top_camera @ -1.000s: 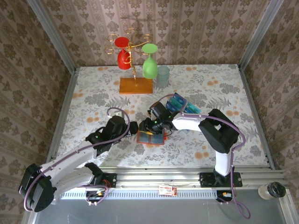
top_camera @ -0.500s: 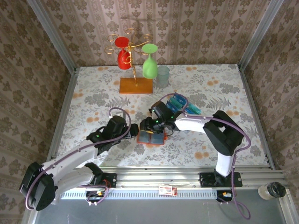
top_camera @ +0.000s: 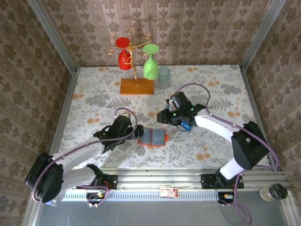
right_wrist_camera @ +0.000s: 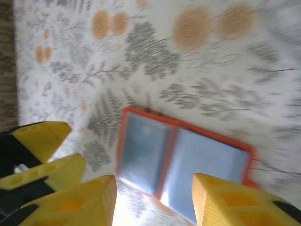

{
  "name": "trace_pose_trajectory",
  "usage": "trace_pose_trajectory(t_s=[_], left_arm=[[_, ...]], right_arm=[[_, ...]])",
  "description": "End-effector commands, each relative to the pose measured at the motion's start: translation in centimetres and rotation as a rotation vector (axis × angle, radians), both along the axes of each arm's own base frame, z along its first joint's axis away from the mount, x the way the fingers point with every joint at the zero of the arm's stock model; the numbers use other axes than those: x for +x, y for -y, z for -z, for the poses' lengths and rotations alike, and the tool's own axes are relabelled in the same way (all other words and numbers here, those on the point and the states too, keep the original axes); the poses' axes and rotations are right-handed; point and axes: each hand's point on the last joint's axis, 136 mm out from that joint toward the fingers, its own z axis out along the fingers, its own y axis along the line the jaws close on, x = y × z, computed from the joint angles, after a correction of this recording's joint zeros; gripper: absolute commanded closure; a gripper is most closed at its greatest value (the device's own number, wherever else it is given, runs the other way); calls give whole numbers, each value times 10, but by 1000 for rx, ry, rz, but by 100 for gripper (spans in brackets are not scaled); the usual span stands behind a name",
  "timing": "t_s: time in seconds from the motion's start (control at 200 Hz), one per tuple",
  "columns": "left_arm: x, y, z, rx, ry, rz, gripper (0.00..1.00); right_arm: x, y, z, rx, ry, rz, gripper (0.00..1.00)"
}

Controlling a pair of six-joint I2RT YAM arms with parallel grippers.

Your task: Put the credit cards into the card holder

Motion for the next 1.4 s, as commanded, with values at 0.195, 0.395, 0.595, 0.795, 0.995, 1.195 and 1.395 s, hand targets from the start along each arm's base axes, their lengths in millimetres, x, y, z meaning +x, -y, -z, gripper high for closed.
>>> trace_pose_trajectory(t_s=[0.195,0.395,0.595,0.795,0.995,1.195,1.395], left_arm=[[12,17,-18,-8,31,40,0],[13,18,-20,-1,30,40,0],[13,17,-20,-6,30,31,0],[12,18,-19,-10,28,33,0],[11,20,-16,-14,24,34,0],[12,21,-16,-15,26,36,0],[12,22,-17,-18,27,35,0]], right_arm=[[-10,104,0,-574,85,-97,56],[0,122,12,-744,66,-141,61],[7,122,26,-795,40,-177,65],[10,124,40,-837,17,-192,67],[9,122,51,-848,-6,-212,71],[8,116,54,-819,-16,-224,83],[9,110,58,-796,-25,-240,100]])
